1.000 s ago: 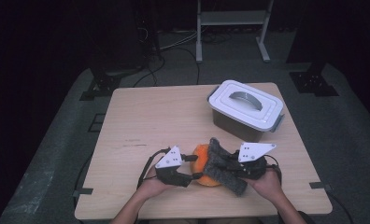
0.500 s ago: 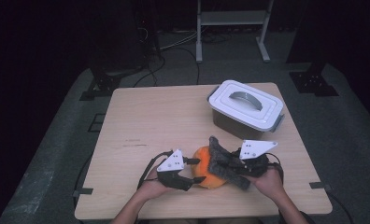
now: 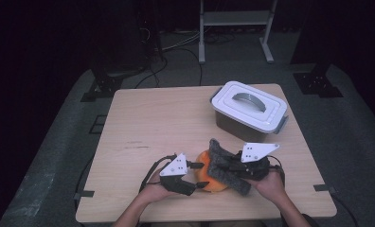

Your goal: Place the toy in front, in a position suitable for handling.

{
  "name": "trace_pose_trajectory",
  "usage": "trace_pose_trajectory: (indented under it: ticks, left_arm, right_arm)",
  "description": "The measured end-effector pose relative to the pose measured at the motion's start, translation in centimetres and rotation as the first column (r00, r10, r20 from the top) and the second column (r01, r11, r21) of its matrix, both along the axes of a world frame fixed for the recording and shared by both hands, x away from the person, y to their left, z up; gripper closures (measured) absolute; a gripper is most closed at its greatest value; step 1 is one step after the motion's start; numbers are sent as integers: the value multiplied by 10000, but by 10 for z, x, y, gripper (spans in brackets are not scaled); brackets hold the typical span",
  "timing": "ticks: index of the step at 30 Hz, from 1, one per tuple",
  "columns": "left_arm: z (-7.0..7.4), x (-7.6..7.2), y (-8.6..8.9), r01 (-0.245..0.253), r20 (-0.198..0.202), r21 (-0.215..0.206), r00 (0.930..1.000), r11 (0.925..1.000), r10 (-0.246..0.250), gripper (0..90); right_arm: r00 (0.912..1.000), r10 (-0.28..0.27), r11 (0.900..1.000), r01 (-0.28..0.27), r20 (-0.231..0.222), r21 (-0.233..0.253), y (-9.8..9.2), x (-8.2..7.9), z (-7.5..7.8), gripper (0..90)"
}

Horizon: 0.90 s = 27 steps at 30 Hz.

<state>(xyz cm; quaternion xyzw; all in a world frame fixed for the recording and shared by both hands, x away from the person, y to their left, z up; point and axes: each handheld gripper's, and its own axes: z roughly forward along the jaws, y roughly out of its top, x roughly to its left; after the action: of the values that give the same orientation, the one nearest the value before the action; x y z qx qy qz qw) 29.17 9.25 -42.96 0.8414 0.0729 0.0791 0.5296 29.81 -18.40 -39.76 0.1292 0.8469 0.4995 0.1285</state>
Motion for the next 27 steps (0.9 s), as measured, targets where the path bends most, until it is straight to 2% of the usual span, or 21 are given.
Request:
trace_pose_trajectory:
  ticks: [5, 12, 16, 18, 20, 22, 25, 27]
  left_arm:
    - [0, 0, 0, -31, -4, 3, 10000, 10000, 31, 386]
    - [6, 2, 5, -231, 161, -31, 9996, 9997, 232, 388]
    - [9, 4, 8, -561, 298, -229, 9979, 9982, 567, 385]
    - [10, 6, 10, -958, 250, -416, 9950, 9945, 969, 359]
    - [9, 8, 11, -1087, 135, -352, 9939, 9935, 1092, 363]
    - [6, 8, 10, -1065, 108, -263, 9942, 9940, 1069, 394]
    - [6, 8, 10, -767, 27, -303, 9970, 9966, 768, 416]
    - [6, 6, 8, -574, 89, -284, 9983, 9979, 577, 419]
  right_arm:
    - [9989, -412, 9991, 410, -206, -112, -11, 6, -4, 736]
    - [9986, -327, 9995, 326, -421, -28, -9, 7, -7, 734]
    - [9985, -264, 9996, 265, -482, 11, -9, 7, -8, 735]
    - [9983, -187, 9998, 188, -552, 26, -8, 6, -9, 735]
    - [9982, -10, 10000, 11, -598, 9, -6, 5, -9, 735]
    - [9988, 8, 10000, -13, -484, -98, -2, 2, -6, 735]
    - [9995, 138, 9999, -140, 294, 76, 3, -7, 1, 738]
    - [9981, 308, 9995, -313, 539, 82, 10, -11, 6, 738]
